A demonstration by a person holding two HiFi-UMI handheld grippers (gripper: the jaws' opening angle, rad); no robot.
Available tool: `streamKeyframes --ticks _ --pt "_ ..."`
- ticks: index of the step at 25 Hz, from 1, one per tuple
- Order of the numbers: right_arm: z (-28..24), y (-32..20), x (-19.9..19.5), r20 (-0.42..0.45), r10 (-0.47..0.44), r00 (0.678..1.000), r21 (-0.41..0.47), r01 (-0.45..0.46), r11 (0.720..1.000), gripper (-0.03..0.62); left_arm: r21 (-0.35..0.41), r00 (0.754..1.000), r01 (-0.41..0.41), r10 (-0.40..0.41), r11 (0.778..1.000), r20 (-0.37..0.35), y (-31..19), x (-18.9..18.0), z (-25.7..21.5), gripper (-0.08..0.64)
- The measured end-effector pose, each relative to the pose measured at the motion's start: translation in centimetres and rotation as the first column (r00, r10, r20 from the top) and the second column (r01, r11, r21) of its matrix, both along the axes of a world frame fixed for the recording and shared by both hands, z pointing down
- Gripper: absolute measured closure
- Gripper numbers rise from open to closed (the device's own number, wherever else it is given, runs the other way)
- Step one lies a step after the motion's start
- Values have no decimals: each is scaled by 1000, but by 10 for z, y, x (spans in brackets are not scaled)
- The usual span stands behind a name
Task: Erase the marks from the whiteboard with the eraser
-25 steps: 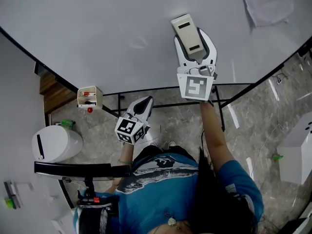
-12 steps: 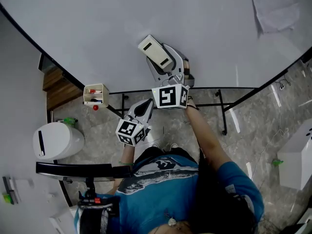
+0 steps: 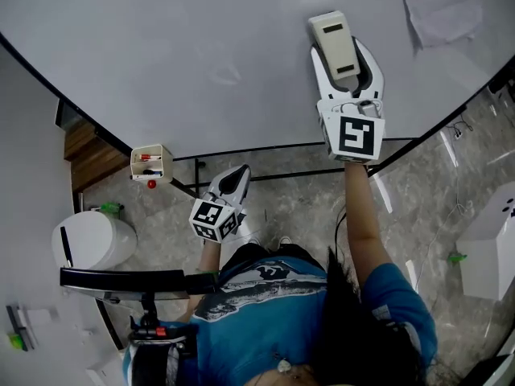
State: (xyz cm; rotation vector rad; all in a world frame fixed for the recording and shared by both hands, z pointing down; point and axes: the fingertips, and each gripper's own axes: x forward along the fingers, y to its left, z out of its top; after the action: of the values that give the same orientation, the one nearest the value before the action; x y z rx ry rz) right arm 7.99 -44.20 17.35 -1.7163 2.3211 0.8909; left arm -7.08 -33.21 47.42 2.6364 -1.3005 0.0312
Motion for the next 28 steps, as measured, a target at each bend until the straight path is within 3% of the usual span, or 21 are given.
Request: streamKeyframes --ticks 5,10,21,28 --pt "-28 -9 95 105 150 983 25 -153 988 328 2 999 -40 40 999 4 0 18 1 557" --pt "-27 -16 121 134 173 976 -32 -170 985 328 3 998 -56 56 998 4 0 24 -1 557" --pt "-20 -22 101 156 121 980 -34 -117 993 328 -12 999 -35 35 999 4 0 17 4 557" --pt "5 -17 -2 1 3 1000 -1 -3 1000 328 -13 1000 -9 9 1000 2 -1 7 10 557"
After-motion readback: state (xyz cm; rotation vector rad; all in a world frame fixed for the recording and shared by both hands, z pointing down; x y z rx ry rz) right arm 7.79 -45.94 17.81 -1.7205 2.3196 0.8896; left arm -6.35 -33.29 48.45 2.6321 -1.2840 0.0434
